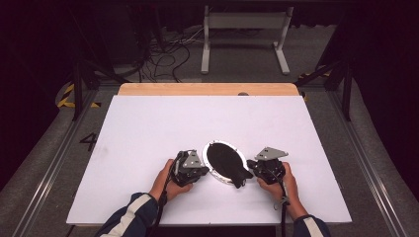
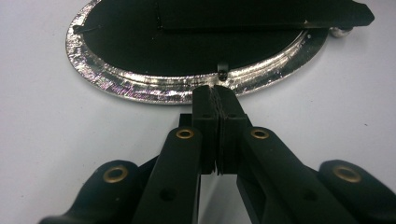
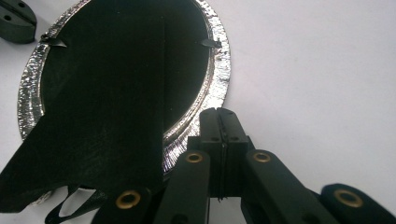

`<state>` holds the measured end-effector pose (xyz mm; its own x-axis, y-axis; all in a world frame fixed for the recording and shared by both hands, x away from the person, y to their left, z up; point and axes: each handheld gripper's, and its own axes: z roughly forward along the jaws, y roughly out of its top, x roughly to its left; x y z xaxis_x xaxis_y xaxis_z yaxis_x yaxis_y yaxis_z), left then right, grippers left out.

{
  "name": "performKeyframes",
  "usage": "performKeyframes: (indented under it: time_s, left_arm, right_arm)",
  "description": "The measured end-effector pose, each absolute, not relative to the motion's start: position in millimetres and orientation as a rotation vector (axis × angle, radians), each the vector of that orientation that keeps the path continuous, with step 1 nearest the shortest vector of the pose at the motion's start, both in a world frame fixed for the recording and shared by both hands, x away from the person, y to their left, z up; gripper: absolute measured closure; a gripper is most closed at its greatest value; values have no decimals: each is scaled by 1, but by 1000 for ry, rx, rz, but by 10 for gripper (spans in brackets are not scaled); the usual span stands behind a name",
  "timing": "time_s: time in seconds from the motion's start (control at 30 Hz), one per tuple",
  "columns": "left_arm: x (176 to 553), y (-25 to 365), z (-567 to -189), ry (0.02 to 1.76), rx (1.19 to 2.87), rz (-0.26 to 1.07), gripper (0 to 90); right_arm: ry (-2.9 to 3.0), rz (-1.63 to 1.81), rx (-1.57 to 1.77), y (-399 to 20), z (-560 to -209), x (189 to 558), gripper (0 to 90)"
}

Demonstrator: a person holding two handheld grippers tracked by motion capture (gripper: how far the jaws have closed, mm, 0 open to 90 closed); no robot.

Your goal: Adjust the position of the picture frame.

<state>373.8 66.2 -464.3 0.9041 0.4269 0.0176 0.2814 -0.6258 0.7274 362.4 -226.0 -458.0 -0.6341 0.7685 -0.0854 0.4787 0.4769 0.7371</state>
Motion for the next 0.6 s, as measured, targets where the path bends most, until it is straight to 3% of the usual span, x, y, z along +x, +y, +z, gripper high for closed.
performKeyframes:
  time_s: [0.6]
  left_arm:
    - [388, 78, -463, 554, 2287, 292, 864]
  right_arm:
    - [2323, 993, 1048, -210, -459, 362, 900]
